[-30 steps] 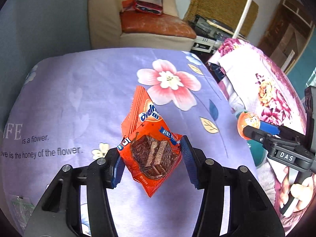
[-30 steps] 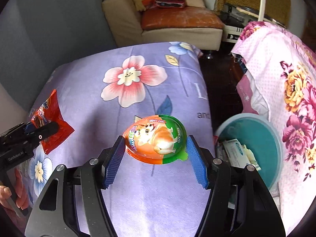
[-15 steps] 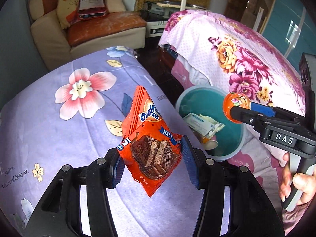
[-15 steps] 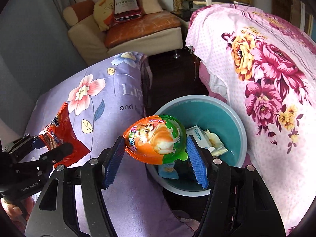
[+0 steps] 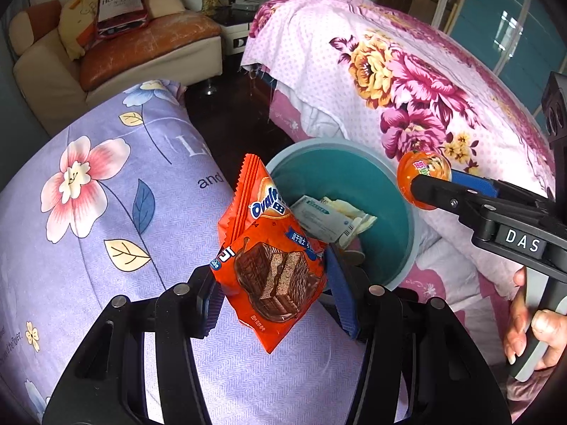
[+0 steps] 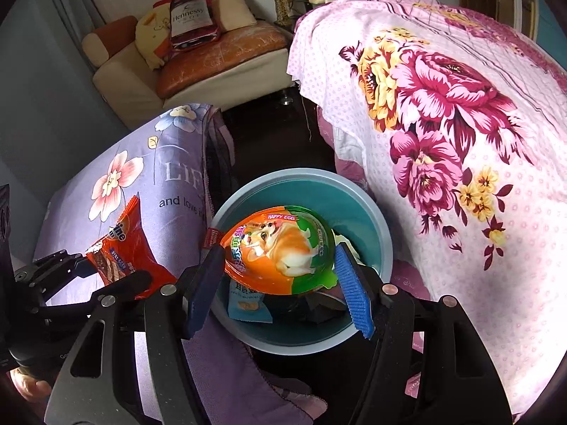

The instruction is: Collect trash

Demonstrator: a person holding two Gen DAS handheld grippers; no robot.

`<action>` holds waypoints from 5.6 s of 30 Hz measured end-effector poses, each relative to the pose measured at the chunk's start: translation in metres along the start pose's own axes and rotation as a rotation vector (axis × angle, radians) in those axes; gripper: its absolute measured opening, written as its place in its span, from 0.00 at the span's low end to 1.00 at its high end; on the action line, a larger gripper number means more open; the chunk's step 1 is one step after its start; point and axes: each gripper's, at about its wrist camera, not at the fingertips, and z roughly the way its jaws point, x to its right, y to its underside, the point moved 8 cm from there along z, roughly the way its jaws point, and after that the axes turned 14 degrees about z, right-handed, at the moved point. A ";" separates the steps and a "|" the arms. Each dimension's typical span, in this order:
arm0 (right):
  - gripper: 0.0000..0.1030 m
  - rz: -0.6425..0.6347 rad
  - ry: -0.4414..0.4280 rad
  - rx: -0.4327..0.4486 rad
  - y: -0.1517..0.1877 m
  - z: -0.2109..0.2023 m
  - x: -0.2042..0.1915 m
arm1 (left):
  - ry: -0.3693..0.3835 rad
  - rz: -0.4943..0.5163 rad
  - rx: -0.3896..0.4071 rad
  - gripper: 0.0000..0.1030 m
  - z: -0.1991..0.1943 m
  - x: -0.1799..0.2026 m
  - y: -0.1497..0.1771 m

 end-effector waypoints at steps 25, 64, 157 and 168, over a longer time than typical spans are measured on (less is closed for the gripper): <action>0.59 0.039 0.077 -0.001 -0.021 0.006 0.033 | 0.087 0.024 0.003 0.70 0.037 0.024 -0.031; 0.78 -0.062 0.149 -0.065 -0.006 0.021 -0.022 | -0.047 -0.169 0.059 0.95 -0.011 -0.062 0.008; 0.93 -0.105 0.179 0.001 0.093 -0.037 -0.040 | -0.240 -0.247 0.095 0.96 -0.087 -0.075 0.103; 0.93 -0.104 0.182 0.001 0.093 -0.038 -0.039 | -0.249 -0.248 0.097 0.96 -0.089 -0.077 0.104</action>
